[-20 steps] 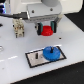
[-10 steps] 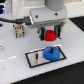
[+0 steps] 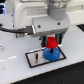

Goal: Insert the blue gear onto the right peg, followed by the red gear

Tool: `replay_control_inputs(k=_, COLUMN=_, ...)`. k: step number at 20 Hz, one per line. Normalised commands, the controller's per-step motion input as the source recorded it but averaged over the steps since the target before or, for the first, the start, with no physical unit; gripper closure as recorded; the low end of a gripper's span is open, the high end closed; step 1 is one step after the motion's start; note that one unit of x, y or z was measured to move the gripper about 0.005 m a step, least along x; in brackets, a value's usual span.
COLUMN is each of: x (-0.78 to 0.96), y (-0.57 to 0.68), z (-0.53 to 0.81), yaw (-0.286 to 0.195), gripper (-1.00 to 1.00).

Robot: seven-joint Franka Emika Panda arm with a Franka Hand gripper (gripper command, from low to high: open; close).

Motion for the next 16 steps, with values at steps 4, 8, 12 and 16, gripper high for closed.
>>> replay_control_inputs(k=4, x=0.25, y=0.06, z=-0.12, yaw=0.000, gripper=1.00)
replay_control_inputs(k=8, x=0.15, y=0.02, z=0.03, yaw=0.000, gripper=1.00)
replay_control_inputs(k=12, x=0.50, y=0.04, z=0.49, yaw=0.000, gripper=1.00)
replay_control_inputs(k=16, x=0.18, y=0.13, z=0.17, yaw=0.000, gripper=1.00)
